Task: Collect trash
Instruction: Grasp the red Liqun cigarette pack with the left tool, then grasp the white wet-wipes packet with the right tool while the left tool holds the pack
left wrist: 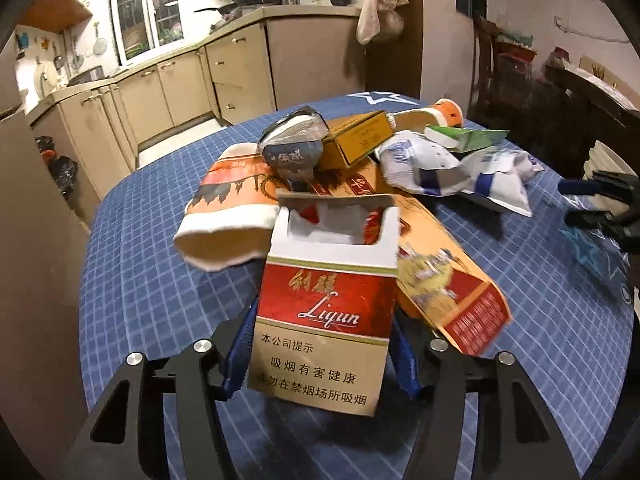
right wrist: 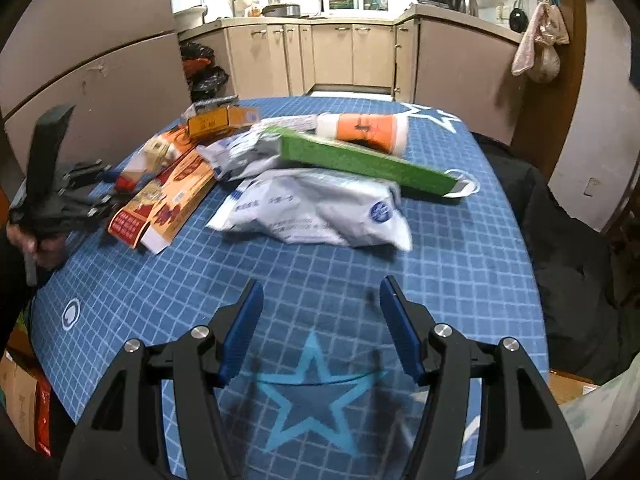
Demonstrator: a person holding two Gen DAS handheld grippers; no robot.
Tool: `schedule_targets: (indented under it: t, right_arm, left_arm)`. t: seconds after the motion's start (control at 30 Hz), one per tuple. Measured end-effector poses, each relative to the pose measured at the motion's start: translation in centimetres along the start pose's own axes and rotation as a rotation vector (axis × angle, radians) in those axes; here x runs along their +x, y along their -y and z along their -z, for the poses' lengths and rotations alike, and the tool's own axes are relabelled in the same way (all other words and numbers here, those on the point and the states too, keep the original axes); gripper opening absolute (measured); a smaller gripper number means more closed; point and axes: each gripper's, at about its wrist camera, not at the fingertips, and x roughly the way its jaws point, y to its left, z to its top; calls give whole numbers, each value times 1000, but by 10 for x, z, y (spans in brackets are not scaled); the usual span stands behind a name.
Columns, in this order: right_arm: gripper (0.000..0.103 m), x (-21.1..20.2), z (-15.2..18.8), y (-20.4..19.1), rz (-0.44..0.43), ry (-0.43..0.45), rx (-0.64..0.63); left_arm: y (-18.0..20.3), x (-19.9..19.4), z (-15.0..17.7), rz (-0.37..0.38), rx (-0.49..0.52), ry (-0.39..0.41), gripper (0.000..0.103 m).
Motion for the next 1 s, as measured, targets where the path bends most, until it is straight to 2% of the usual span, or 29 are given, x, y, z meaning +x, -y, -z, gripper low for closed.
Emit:
schedule_targets:
  t: [0.2,0.43,0.5,0.53,0.57,0.63,0.67,0.73,0.9,0.97,1.0]
  right_arm:
    - [58,-3,-3,-3,-22,12,-3]
    - [58,0,-4,-34,-103,10,-39]
    - [58,-1,-6,-39,-98,20,-46]
    - [58,-2,-9,-39,-68,35,-57]
    - [61,-1,-12,-38,-42,39,-63]
    - [78,3,-18,-29,20,39,-68]
    - [88,6,-21,-23,31,41,-59]
    - [97,17,-26,-8,26,29,-26]
    - [98,54,-38,11,-15,-74,-22]
    - [95,66,-44,23,-112,-103,13]
    - [72,67,-45,26,-152,-103,24]
  left_arm:
    - [6,-34,25,-40,-107,46,58]
    - [14,-75,55,-205,-224,93,58]
    - [17,-82,61,-235,-241,96,58]
    - [20,-84,64,-237,-251,97,58]
    - [21,-86,65,-231,-257,94,58]
    - [24,-90,68,-222,-257,90,58]
    - [23,-92,70,-219,-257,90,58]
    - [27,-94,71,-211,-257,98,58]
    - [30,-93,68,-189,-268,106,58]
    - [32,-91,66,-186,-266,105,58]
    - [32,-90,65,-185,-266,104,58]
